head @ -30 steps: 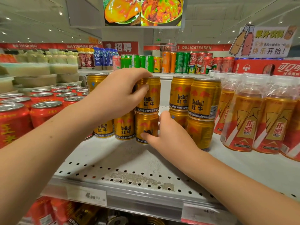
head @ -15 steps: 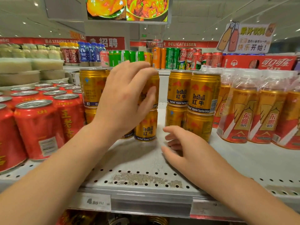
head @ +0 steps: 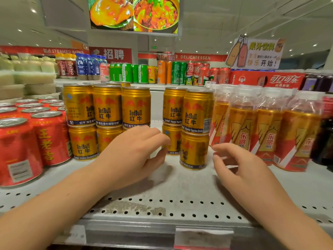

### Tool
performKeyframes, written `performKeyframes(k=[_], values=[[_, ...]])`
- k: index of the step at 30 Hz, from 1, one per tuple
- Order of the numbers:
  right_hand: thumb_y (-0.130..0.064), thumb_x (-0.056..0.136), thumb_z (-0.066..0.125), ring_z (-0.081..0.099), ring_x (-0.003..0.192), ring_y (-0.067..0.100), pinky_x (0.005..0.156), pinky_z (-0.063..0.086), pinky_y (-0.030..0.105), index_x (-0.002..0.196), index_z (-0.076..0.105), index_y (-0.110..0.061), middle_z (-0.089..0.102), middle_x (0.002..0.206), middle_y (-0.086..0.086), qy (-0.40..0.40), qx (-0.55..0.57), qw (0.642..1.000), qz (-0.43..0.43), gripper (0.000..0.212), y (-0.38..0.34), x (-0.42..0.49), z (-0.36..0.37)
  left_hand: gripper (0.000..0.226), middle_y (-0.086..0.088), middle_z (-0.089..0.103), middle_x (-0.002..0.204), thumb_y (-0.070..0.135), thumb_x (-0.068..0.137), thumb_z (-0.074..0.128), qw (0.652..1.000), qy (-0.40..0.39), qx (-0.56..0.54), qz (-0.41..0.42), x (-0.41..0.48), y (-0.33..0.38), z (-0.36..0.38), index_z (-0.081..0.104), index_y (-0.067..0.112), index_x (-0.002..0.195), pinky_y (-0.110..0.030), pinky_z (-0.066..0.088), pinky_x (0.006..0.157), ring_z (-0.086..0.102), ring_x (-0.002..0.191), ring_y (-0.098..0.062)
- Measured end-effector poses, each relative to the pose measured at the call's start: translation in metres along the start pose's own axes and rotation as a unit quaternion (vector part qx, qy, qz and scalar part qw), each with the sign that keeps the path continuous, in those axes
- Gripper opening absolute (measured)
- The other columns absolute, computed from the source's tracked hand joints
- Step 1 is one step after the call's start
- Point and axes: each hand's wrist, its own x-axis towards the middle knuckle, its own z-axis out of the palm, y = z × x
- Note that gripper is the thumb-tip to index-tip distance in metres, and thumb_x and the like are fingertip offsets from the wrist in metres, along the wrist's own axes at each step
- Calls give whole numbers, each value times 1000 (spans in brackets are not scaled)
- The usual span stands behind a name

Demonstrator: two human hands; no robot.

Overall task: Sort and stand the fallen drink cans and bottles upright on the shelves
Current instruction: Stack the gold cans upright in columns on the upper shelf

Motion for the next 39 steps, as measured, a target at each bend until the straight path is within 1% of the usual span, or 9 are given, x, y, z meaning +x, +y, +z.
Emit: performKeyframes(k=[2,4,12,15,20,26,32,37,39], values=[[-48,94,55,57,98,-11,69,46,9,135,48,-44,58,115,-29,-16,-26,999,9,43,5,5,-2,25,5,67,104,29,101,54,998,32,-20,-44,6,4,-1,65,16,119,-38,53,79,61,92,-15],[-56,92,55,58,102,-4,74,48,18,136,37,-45,54,119,-26,-45,-56,997,10,48,2,12,-1,32,7,64,114,30,100,55,993,72,-43,-88,16,11,0,59,18,130,-30,52,83,59,99,-8],[-59,82,69,67,89,1,79,57,33,122,48,-39,66,103,-20,-146,27,989,25,49,-2,49,13,56,14,41,151,45,104,51,955,103,-181,-211,82,39,7,31,37,155,-20,46,97,47,126,-1],[-53,81,77,66,96,1,82,58,29,131,48,-36,65,114,-18,-163,80,982,44,59,3,54,10,47,14,51,141,50,102,53,950,98,-193,-225,89,37,-2,45,37,146,-32,55,97,54,121,-4],[-45,82,79,67,102,-2,91,56,27,132,53,-38,66,121,-17,-207,136,968,24,57,0,55,13,42,13,51,128,56,96,57,962,88,-135,-221,79,28,-22,55,35,133,-23,56,85,59,105,-5],[-36,92,71,60,105,-16,85,46,9,130,50,-48,65,119,-29,-278,175,944,-20,46,-15,61,29,43,9,62,121,54,98,56,982,72,2,-177,65,13,-46,61,25,129,-30,43,96,52,110,-11],[-34,96,66,57,110,-16,85,45,3,138,41,-46,61,128,-28,-314,171,933,-46,51,-19,69,37,45,13,63,122,51,99,57,984,57,-12,-167,57,1,-55,62,24,134,-32,41,101,48,108,-2],[-52,90,68,59,106,-8,84,48,9,133,43,-50,57,126,-20,-268,102,956,-54,50,-23,68,42,44,15,63,122,51,99,56,985,46,-14,-164,55,-9,-57,62,26,134,-37,39,109,53,119,-10],[-55,81,76,62,93,-11,70,49,8,123,44,-49,62,107,-23,-228,123,965,-41,53,-25,66,45,42,18,58,122,52,99,57,985,48,-5,-165,54,-11,-56,62,27,133,-37,32,112,47,127,-12]])
